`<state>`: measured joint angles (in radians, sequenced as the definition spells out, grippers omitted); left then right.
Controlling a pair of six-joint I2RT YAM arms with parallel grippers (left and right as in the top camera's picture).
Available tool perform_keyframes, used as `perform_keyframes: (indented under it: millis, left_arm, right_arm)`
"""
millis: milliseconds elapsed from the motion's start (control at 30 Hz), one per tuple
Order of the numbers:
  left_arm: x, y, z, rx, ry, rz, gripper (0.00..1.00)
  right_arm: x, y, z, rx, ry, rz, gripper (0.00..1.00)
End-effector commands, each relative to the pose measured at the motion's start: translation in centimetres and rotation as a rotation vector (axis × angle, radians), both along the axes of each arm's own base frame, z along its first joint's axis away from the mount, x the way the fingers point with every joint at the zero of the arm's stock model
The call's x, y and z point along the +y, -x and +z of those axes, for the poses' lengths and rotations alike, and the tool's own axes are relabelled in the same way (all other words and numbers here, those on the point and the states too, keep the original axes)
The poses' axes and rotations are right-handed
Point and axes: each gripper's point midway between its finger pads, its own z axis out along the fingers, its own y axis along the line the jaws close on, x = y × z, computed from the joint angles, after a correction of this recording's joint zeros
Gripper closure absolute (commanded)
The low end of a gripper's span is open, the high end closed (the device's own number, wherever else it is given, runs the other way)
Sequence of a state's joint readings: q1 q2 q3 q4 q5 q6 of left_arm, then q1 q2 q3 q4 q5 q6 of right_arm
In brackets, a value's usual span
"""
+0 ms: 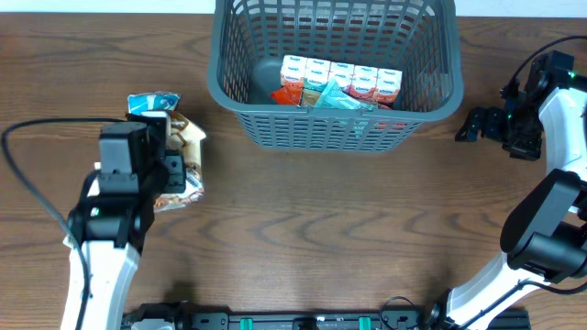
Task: Pack container
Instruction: 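Lift the PanTree bag with the left gripper toward the basket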
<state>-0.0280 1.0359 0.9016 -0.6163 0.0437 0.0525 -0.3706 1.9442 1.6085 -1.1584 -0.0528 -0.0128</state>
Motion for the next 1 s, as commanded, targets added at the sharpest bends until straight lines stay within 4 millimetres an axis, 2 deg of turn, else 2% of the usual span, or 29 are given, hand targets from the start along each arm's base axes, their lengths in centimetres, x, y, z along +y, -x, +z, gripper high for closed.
perform_keyframes:
  millis: [0,333,500,633,800,867,967]
  left_arm:
    - [0.3,-0.4,3.8,-0.141,-0.007,0.014,0.94]
    - [0.0,-2.3,15.4,-0.582,0.047,0.026,0.94]
    - [-0.2,-3.8,20.1,-0.690,0.054,0.018,0.94]
    - [-0.4,-5.9,23.3,-0.723,0.054,0.004,0.94]
    - [-2.3,-9.0,26.4,-0.743,0.091,-0.078,0.94]
    - [-3.3,-10.2,27.0,-0.740,0.099,-0.101,0.94]
    - [-6.3,-11.5,27.9,-0.741,0.117,-0.209,0.94]
  right_arm:
    - [0.3,0.0,-0.4,0.010,-0.002,0.027,0.01]
    - [0.3,0.0,-0.4,0.010,-0.003,0.027,0.01]
    - [0.3,0.0,-0.3,0.010,-0.003,0.026,0.01]
    - [0.3,0.0,-0.3,0.010,-0.003,0.026,0.01]
    - [0.3,0.0,-0.4,0.010,-0.003,0.026,0.01]
    - [0.3,0.0,-0.4,0.010,-0.003,0.026,0.01]
    - [0.3,0.0,-0.4,0.010,-0.003,0.026,0.01]
